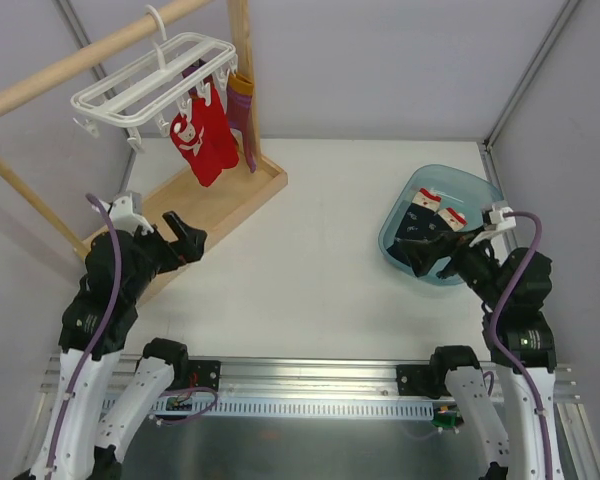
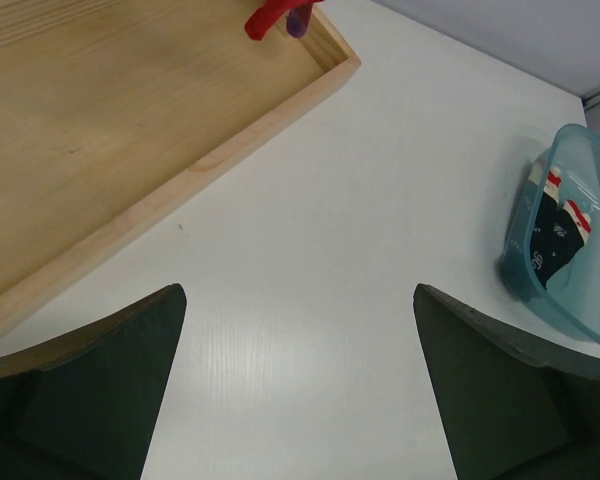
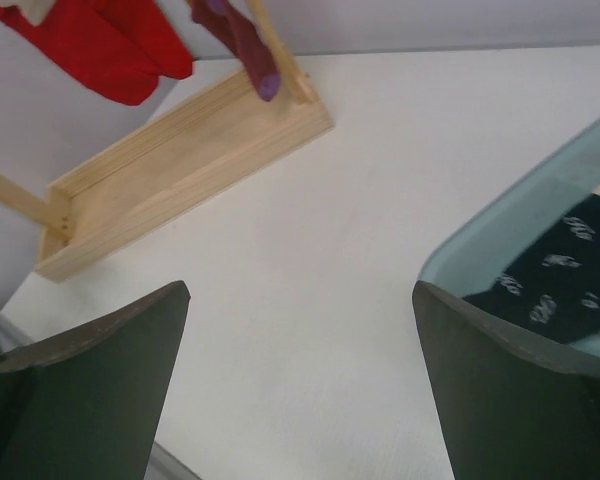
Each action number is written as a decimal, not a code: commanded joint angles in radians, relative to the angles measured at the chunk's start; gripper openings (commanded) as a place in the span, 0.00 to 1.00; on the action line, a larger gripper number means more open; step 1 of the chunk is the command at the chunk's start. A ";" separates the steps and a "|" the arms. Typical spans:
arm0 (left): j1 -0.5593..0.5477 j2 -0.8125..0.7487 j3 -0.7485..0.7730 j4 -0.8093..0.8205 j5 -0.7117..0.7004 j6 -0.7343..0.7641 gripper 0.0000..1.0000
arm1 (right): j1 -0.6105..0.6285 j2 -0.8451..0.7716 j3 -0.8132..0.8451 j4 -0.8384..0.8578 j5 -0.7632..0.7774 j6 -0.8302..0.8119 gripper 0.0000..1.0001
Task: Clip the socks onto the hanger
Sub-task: Open the clamp at the hanger.
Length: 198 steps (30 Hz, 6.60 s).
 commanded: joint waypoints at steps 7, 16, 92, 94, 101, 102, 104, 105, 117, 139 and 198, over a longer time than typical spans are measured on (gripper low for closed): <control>0.007 0.199 0.182 0.043 0.034 -0.066 0.99 | 0.356 0.285 0.116 0.185 0.102 -0.094 1.00; 0.008 0.007 0.121 0.150 -0.010 -0.006 0.99 | 0.583 0.603 0.251 0.318 0.117 -0.080 1.00; 0.182 0.378 0.543 0.362 0.145 0.249 0.70 | 0.971 0.738 0.323 0.321 0.415 -0.013 0.91; 0.195 0.371 0.537 0.361 0.165 0.261 0.75 | 0.973 0.744 0.323 0.317 0.418 -0.013 0.91; 0.234 0.374 0.508 0.387 0.370 0.327 0.77 | 0.977 0.770 0.337 0.312 0.410 -0.019 0.91; 0.232 0.375 0.506 0.390 0.372 0.332 0.77 | 0.977 0.772 0.339 0.310 0.412 -0.022 0.91; 0.243 0.381 0.512 0.393 0.360 0.338 0.77 | 0.979 0.773 0.345 0.310 0.410 -0.025 0.91; 0.246 0.389 0.514 0.391 0.361 0.339 0.77 | 0.979 0.775 0.346 0.310 0.410 -0.027 0.91; 0.269 0.444 0.518 0.442 0.490 0.310 0.68 | 0.985 0.775 0.352 0.303 0.424 -0.034 0.90; 0.271 0.467 0.497 0.535 0.564 0.264 0.41 | 0.994 0.761 0.348 0.287 0.471 -0.037 0.87; 0.218 0.286 0.302 0.471 0.400 -0.455 0.13 | 1.039 1.445 1.247 0.599 0.316 -0.360 0.10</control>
